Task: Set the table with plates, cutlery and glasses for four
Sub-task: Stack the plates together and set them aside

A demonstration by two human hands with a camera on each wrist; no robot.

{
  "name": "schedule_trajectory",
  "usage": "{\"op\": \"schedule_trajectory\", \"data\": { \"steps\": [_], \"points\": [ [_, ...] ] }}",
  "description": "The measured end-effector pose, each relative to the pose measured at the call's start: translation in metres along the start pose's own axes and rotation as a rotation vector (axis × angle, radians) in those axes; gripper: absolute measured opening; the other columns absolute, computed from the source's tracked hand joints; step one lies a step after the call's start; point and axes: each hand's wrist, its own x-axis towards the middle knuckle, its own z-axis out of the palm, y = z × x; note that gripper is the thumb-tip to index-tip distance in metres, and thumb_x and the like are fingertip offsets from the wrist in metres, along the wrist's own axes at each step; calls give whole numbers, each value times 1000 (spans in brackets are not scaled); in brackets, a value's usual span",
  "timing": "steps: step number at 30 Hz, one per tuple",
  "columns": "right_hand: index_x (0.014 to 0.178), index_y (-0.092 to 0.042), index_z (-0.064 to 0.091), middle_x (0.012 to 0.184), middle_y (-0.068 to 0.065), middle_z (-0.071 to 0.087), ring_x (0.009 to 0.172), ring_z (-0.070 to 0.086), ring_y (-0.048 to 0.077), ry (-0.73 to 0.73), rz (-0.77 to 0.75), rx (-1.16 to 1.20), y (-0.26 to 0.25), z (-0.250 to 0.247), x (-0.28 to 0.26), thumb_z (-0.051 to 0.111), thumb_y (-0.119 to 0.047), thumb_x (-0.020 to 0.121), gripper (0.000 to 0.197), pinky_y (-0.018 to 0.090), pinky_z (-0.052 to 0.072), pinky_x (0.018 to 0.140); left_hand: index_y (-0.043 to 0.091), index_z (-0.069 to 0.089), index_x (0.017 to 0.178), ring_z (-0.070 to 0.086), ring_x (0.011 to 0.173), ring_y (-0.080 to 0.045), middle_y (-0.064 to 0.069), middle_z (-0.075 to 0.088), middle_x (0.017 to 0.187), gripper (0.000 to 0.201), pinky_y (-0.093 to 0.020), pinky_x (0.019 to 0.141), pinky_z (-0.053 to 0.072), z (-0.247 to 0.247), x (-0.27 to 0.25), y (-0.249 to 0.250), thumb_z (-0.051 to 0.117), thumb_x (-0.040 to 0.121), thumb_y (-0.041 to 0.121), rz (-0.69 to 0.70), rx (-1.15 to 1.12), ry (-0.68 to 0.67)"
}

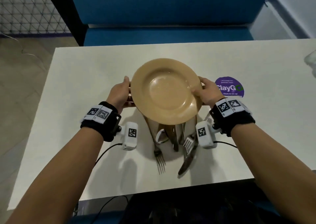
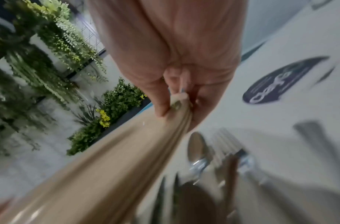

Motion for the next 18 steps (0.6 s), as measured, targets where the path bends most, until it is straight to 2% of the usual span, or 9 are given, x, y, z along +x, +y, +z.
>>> {"op": "schedule_trajectory", "data": {
  "steps": [2, 3, 5, 7, 11, 15, 18],
  "points": [
    [138, -12, 45, 128, 13, 58, 116, 57, 30, 65, 9, -36, 14, -24, 10, 60, -17, 85, 55, 44, 47, 99, 20, 60, 89, 61, 68, -21, -3, 61, 82, 45, -33, 60, 56, 35, 3, 13, 26, 100, 48, 25, 67, -23],
    [135, -11, 49, 127, 12, 59, 116, 56, 30, 92, 23, -53, 21, -37, 15, 59, -17, 85, 52, 43, 46, 99, 21, 60, 94, 62, 72, -23, -4, 61, 85, 42, -38, 67, 57, 53, 5, 17, 30, 99, 49, 68, 139, -38],
    [127, -10, 54, 123, 13, 61, 113, 57, 31, 146, 54, -92, 35, -67, 25, 57, -17, 85, 42, 39, 47, 97, 20, 54, 121, 64, 78, -22, -5, 62, 97, 34, -41, 72, 58, 94, 7, 22, 43, 96, 42, 132, 257, -78],
    [130, -8, 49, 127, 14, 58, 116, 54, 32, 178, 89, -143, 55, -101, 36, 56, -18, 88, 44, 36, 43, 97, 22, 41, 138, 67, 80, -22, -7, 62, 108, 47, -41, 70, 59, 138, 9, 23, 51, 92, 31, 136, 322, -124],
    [144, -7, 27, 134, 16, 50, 124, 49, 31, 174, 135, -183, 99, -173, 57, 58, -22, 90, 64, 30, 38, 100, 21, 40, 138, 65, 91, -25, -7, 61, 115, 50, -43, 74, 59, 230, 5, 22, 53, 91, 28, 152, 380, -132],
    [136, -7, 36, 132, 16, 53, 120, 52, 31, 163, 136, -248, 144, -241, 75, 58, -20, 88, 54, 27, 40, 88, 16, 45, 135, 65, 88, -25, -10, 60, 113, 46, -38, 63, 61, 309, -3, 15, 55, 90, 19, 95, 328, -133],
    [134, -7, 43, 132, 14, 54, 121, 51, 30, 137, 127, -302, 172, -278, 82, 61, -19, 85, 53, 30, 41, 94, 18, 49, 132, 65, 94, -28, -11, 62, 116, 46, -44, 69, 60, 354, -10, 10, 55, 87, 21, 97, 363, -144]
  ]
}}
